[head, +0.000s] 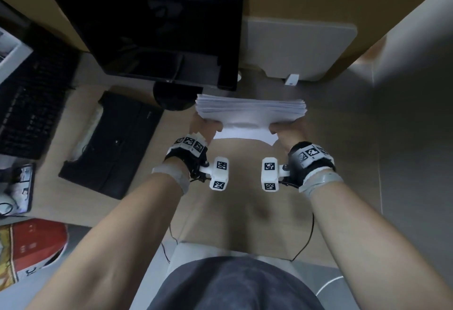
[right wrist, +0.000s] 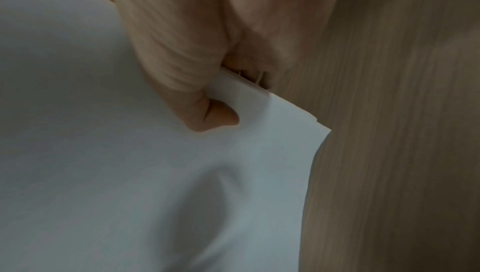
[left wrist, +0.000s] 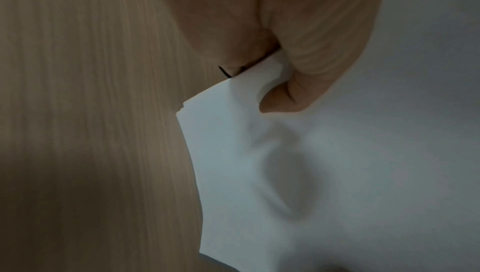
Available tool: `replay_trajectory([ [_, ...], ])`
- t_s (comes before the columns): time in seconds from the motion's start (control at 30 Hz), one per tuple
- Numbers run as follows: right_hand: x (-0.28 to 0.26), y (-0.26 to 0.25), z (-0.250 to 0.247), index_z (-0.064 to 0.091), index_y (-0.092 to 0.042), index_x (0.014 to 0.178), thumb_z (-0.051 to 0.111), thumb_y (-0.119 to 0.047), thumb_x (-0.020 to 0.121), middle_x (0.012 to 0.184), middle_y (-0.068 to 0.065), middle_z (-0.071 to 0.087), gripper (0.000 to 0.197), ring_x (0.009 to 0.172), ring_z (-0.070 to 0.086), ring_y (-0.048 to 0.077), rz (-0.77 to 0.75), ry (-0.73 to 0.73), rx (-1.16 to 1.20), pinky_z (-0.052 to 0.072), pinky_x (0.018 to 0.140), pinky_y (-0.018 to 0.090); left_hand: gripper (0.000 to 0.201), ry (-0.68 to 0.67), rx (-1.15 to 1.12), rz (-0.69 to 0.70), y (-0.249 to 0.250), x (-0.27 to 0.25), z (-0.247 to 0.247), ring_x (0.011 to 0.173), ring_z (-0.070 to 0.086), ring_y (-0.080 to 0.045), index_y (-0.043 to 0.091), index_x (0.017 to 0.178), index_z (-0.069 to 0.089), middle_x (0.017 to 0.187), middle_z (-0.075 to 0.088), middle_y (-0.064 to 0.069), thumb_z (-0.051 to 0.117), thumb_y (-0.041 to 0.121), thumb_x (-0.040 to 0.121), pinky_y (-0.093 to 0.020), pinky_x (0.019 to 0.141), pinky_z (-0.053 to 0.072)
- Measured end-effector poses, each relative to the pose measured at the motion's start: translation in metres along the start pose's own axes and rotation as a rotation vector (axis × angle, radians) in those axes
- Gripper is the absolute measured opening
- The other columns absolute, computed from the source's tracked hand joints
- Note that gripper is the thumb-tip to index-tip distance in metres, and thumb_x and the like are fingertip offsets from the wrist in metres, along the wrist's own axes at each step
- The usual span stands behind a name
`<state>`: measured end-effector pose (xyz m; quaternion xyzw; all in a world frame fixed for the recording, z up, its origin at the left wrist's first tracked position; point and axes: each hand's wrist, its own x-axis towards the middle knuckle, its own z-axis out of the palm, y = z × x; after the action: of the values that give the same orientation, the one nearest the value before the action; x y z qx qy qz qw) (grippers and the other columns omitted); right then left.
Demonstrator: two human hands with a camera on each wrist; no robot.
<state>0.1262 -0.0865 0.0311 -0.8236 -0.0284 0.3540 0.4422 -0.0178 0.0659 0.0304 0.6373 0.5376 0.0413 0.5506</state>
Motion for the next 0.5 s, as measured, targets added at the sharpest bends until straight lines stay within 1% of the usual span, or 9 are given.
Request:
replay_trajectory([
  [0.07, 0.006, -0.002, 0.002, 0.050, -0.008, 0.071, 0.057, 0.005, 0.075, 0.064, 0.005, 0.047, 0.015, 0.061, 0.041, 0.018, -0.013, -0.019, -0.060, 0.035, 0.046, 0.019, 0.029, -0.001, -0.047, 0.007, -0.003, 0.004, 0.002, 0.042, 0.037, -0.004, 0.009, 0.069, 0.039, 0.063, 0.037, -0.002, 0.058, -0.012, 0.078, -0.011, 0.044, 0.033],
  [0.17, 0.007, -0.002, 0.003, 0.054, -0.007, 0.073, 0.057, 0.005, 0.074, 0.070, 0.009, 0.050, 0.012, 0.064, 0.044, 0.016, -0.012, -0.013, 0.017, 0.037, 0.056, 0.025, 0.025, 0.003, -0.077, 0.047, -0.005, 0.007, 0.001, 0.055, 0.038, -0.016, 0.007, 0.074, 0.043, 0.065, 0.042, -0.004, 0.056, -0.014, 0.073, -0.017, 0.047, 0.035],
  [0.23, 0.007, 0.000, 0.004, 0.058, -0.006, 0.073, 0.062, 0.005, 0.075, 0.067, 0.005, 0.054, 0.011, 0.059, 0.048, 0.017, -0.002, -0.003, 0.059, 0.040, 0.058, 0.024, 0.021, 0.040, -0.096, 0.029, -0.012, 0.014, 0.000, 0.063, 0.052, -0.020, 0.006, 0.077, 0.052, 0.069, 0.054, -0.003, 0.063, -0.011, 0.073, -0.019, 0.054, 0.045],
  [0.27, 0.006, 0.001, 0.004, 0.062, -0.006, 0.076, 0.066, 0.003, 0.076, 0.068, 0.002, 0.057, 0.009, 0.058, 0.051, 0.014, 0.005, -0.001, 0.063, 0.042, 0.058, 0.022, 0.021, 0.042, -0.103, 0.027, -0.015, 0.015, 0.001, 0.075, 0.058, -0.022, 0.006, 0.089, 0.059, 0.080, 0.062, -0.003, 0.068, -0.006, 0.074, -0.022, 0.065, 0.049],
  [0.3, 0.006, 0.001, 0.004, 0.066, -0.004, 0.084, 0.071, 0.000, 0.077, 0.072, 0.001, 0.062, 0.009, 0.060, 0.055, 0.011, 0.010, 0.002, 0.075, 0.044, 0.056, 0.019, 0.031, 0.037, -0.079, 0.024, -0.017, 0.016, 0.002, 0.090, 0.060, -0.022, 0.005, 0.105, 0.061, 0.097, 0.066, -0.005, 0.073, 0.001, 0.076, -0.024, 0.076, 0.047],
  [0.37, 0.003, -0.001, 0.005, 0.067, 0.004, 0.099, 0.076, -0.005, 0.076, 0.082, 0.005, 0.068, 0.027, 0.066, 0.061, 0.015, 0.035, 0.022, 0.130, 0.046, 0.054, 0.017, 0.051, 0.035, -0.002, -0.008, -0.016, 0.015, 0.005, 0.110, 0.057, -0.020, 0.004, 0.128, 0.055, 0.121, 0.061, -0.007, 0.075, 0.017, 0.082, -0.020, 0.084, 0.038],
  [0.4, -0.001, -0.005, 0.004, 0.067, 0.005, 0.103, 0.076, -0.004, 0.075, 0.084, 0.007, 0.069, 0.031, 0.067, 0.062, 0.017, 0.039, 0.033, 0.180, 0.047, 0.052, 0.017, 0.054, 0.050, -0.030, -0.002, -0.011, 0.013, 0.005, 0.114, 0.056, -0.021, 0.003, 0.131, 0.053, 0.125, 0.060, -0.008, 0.074, 0.017, 0.083, -0.020, 0.086, 0.038],
  [0.47, -0.007, -0.020, 0.001, 0.067, 0.002, 0.102, 0.074, -0.001, 0.075, 0.081, 0.003, 0.068, 0.028, 0.066, 0.062, 0.014, 0.022, 0.053, 0.255, 0.046, 0.048, 0.013, 0.054, 0.078, -0.153, 0.084, 0.002, 0.009, 0.006, 0.110, 0.058, -0.021, 0.002, 0.132, 0.051, 0.123, 0.061, -0.008, 0.072, 0.009, 0.083, -0.026, 0.091, 0.042],
  [0.5, -0.011, -0.029, 0.000, 0.067, 0.000, 0.100, 0.072, 0.000, 0.075, 0.079, 0.001, 0.067, 0.026, 0.067, 0.062, 0.013, 0.011, 0.060, 0.277, 0.047, 0.051, 0.014, 0.054, 0.104, -0.190, 0.127, 0.009, 0.007, 0.007, 0.109, 0.058, -0.021, 0.002, 0.132, 0.049, 0.122, 0.061, -0.007, 0.071, 0.008, 0.083, -0.029, 0.093, 0.044],
])
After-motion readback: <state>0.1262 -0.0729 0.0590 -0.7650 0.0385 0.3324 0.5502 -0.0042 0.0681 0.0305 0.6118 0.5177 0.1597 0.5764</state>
